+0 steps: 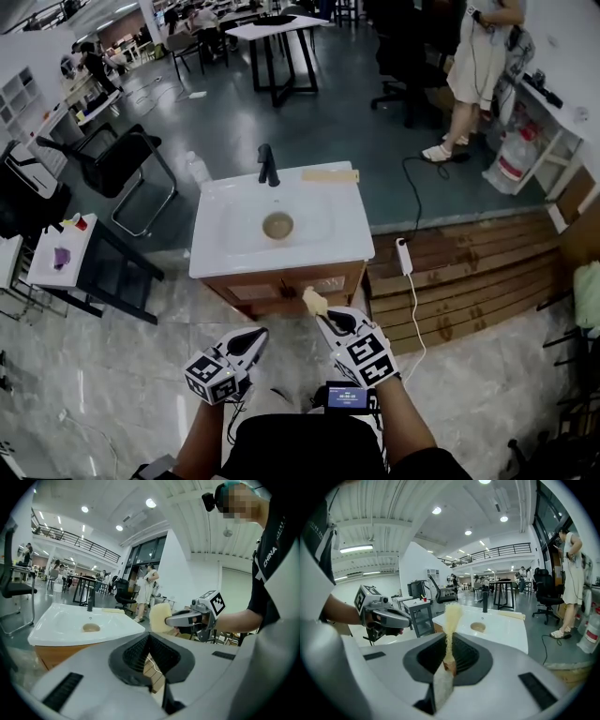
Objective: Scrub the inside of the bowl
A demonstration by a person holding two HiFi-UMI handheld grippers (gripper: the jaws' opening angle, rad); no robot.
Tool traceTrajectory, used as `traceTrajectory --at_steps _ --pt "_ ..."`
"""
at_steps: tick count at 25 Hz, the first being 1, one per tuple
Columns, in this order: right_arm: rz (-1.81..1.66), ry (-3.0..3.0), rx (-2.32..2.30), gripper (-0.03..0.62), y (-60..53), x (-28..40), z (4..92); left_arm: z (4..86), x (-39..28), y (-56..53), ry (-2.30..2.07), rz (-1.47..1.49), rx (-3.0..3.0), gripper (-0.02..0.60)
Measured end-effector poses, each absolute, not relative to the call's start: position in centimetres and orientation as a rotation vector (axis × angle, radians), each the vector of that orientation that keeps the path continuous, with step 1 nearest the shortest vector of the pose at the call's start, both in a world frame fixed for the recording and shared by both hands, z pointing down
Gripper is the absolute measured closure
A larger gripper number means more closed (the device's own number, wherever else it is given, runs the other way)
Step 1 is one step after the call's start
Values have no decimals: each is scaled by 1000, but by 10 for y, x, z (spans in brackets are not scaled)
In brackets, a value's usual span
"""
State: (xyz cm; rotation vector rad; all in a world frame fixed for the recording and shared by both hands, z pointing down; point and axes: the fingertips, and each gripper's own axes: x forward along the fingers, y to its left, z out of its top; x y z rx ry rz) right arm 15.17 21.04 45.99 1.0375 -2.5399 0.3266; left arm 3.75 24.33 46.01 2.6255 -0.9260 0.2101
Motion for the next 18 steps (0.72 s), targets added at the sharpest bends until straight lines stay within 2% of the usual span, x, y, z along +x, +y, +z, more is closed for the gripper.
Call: traceTrajectory --at_steps 18 --pt "332 -2539 1082 556 222 129 457 461 28 258 -894 238 2642 578"
